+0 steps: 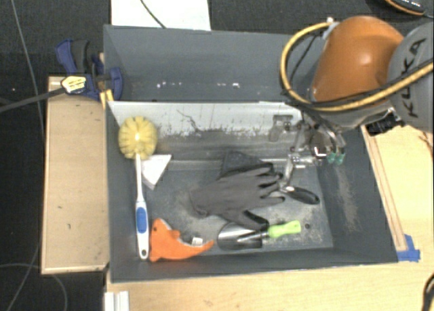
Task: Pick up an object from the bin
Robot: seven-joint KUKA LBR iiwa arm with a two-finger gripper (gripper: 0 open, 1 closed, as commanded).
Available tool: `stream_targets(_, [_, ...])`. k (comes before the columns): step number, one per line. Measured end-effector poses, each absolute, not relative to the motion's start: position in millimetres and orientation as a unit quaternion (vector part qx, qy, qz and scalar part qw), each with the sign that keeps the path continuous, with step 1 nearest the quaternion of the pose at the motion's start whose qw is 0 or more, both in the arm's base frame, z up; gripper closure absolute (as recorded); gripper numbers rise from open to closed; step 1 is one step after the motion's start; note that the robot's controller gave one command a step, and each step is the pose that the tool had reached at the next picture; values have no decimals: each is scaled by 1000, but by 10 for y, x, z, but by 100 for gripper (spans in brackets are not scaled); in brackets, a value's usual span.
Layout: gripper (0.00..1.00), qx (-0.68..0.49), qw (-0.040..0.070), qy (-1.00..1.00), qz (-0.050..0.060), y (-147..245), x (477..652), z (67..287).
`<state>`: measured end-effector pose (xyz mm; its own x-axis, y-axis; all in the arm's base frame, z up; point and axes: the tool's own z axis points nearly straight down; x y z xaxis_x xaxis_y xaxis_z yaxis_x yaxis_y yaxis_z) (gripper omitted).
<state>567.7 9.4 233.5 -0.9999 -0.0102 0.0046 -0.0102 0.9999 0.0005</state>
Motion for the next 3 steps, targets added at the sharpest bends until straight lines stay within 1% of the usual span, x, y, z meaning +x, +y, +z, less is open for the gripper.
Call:
stream_targets(1, [0, 5, -2, -1000, 0, 94, 5689, 2384])
stream_targets(2, [0, -9, 1, -1000, -1, 921, 5607, 1602])
stream_targets(3, [0, -25, -2, -1000, -1, 1115, 5283, 1558])
